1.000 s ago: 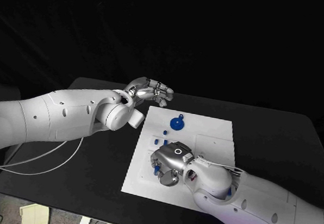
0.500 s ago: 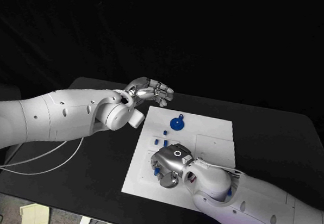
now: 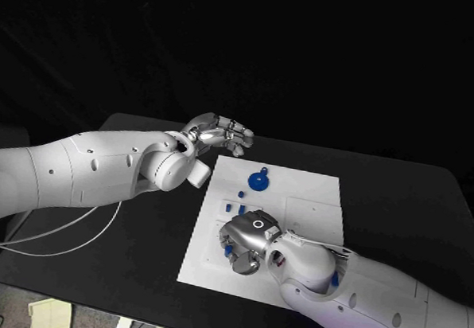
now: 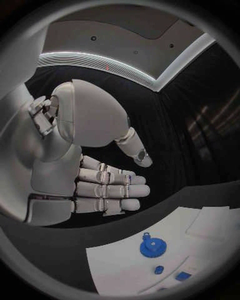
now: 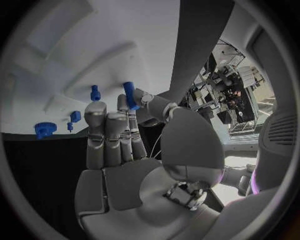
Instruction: Assemble the parts on the task board
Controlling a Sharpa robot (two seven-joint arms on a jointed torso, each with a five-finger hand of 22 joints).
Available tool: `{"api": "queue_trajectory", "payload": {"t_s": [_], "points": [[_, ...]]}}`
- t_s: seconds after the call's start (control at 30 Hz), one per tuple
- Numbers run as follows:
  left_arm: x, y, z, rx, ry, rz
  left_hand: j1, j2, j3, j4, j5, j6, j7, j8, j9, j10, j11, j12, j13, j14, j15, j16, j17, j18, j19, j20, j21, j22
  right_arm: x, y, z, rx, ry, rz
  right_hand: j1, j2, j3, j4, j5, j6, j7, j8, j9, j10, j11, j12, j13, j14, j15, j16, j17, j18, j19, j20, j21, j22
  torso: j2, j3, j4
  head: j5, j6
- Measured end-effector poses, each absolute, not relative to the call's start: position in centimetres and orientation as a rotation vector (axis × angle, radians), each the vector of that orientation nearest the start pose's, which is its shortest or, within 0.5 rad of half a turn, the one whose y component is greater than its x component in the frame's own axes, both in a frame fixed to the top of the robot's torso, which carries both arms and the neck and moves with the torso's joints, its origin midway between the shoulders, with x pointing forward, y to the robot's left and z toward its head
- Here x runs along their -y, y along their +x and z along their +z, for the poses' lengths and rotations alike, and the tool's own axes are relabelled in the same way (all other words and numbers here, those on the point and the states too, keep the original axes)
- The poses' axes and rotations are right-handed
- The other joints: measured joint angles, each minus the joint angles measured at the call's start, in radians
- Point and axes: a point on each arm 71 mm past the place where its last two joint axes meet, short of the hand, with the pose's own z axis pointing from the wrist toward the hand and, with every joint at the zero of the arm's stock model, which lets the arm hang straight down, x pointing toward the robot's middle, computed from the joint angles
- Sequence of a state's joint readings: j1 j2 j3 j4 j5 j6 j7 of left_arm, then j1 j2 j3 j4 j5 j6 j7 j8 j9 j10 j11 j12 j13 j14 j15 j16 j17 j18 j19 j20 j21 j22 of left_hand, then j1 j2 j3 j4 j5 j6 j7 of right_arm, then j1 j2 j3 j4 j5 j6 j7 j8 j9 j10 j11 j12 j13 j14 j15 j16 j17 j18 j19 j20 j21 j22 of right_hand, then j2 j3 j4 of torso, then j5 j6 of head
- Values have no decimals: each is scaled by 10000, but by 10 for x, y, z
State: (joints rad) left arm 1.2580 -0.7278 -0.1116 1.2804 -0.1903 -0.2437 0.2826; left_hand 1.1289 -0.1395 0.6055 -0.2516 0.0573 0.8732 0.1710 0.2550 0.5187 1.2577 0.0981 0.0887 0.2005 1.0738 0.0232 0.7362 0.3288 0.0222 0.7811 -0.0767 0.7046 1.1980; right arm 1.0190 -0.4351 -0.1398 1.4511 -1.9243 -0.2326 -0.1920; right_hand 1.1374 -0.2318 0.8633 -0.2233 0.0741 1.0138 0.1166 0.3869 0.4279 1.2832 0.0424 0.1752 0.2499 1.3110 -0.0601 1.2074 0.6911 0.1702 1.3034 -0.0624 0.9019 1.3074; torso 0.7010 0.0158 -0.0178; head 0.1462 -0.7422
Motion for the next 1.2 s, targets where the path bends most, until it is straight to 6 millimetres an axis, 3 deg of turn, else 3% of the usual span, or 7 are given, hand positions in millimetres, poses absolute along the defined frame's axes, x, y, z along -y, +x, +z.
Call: {"api": "queue_trajectory", "payload": {"t_s": [0.1, 0.2, 0.33, 0.7, 0.93, 1.13, 1.2], "points": [[-219, 533, -192, -15760, -9304, -13451, 0, 0, 0, 0, 0, 0, 0, 0, 0, 0, 0, 0, 0, 0, 0, 0, 7, 0, 0, 0, 0, 0, 12, 399, -289, -16752, -7328, 7360, -426, -200, -874, -213, 227, -482, 175, -285, -134, -541, 245, -323, -139, -164, 102, 0, -22, -47, -87, 20, 61, 0, 0, -1, 0, 0, -3], [-220, 533, -192, -15760, -9308, -13446, 0, 0, 0, 0, 0, 0, 0, 0, 0, 0, 0, 0, -1, 0, 0, 0, 9, 0, 0, 0, 0, -1, 15, 398, -290, -16805, -7201, 7426, -586, -342, -1533, -381, 384, -863, 317, -505, -228, -902, 365, -528, -229, -134, 235, 28, -53, -95, -34, 74, 62, 0, 0, 2, -1, 0, -4], [-220, 533, -192, -15760, -9311, -13442, 0, 0, 0, 0, 0, 0, 0, 0, 0, 0, 0, 0, -1, 0, 0, 0, 9, 0, 0, 0, 0, -1, 16, 398, -289, -16734, -7049, 7569, -596, -351, -1935, -465, 501, -1110, 495, -562, -264, -1150, 504, -643, -337, -138, 333, 40, -95, -150, -34, 75, 62, -1, 0, 4, -1, -6, -3], [-223, 532, -193, -15783, -9333, -13425, 0, 0, 0, 0, 0, -26, -25, 0, 1, 0, 0, 0, 7, 0, 0, 0, 28, 0, 0, 0, -40, 7, 33, 396, -281, -16385, -6055, 8250, -512, -434, -1964, -438, 626, -1204, 517, -620, -299, -1223, 537, -748, -436, -166, 363, 39, -159, -153, -49, 91, -39, -1, 0, 5, 0, -31, 26], [-224, 532, -193, -15787, -9344, -13410, 0, 0, 0, 0, 0, -25, -25, 0, 2, 0, 0, 0, 7, 0, 0, 0, 28, 0, 0, 0, -40, 6, 47, 399, -259, -15935, -5215, 8721, -473, -474, -1981, -399, 626, -1250, 529, -620, -305, -1238, 523, -748, -453, -176, 373, 39, -168, -153, -67, 107, -39, -1, -1, 5, -3, -74, 69], [-226, 532, -193, -15776, -9365, -13375, 0, 0, 0, 0, 0, -25, -25, 0, 2, 0, 0, 0, 6, 0, 0, -38, 39, -1, 0, 0, -39, 5, 80, 416, -223, -15622, -3961, 8777, -473, -474, -2033, -275, 692, -1253, 530, -620, -305, -1236, 520, -748, -464, -176, 373, 39, -201, -153, -68, 109, -39, -1, -5, 5, -12, -204, 163], [-228, 532, -193, -15768, -9376, -13352, 0, 0, 0, 0, 0, -25, -25, 0, 2, 0, 0, 0, 5, 0, 0, -38, 39, 0, 0, 0, -40, 5, 99, 424, -212, -15668, -3460, 8654, -473, -474, -2050, -192, 733, -1214, 490, -604, -298, -1065, 429, -637, -451, -175, 373, 39, -219, -152, -69, 110, -77, -1, -7, 5, -17, -270, 206]]}}
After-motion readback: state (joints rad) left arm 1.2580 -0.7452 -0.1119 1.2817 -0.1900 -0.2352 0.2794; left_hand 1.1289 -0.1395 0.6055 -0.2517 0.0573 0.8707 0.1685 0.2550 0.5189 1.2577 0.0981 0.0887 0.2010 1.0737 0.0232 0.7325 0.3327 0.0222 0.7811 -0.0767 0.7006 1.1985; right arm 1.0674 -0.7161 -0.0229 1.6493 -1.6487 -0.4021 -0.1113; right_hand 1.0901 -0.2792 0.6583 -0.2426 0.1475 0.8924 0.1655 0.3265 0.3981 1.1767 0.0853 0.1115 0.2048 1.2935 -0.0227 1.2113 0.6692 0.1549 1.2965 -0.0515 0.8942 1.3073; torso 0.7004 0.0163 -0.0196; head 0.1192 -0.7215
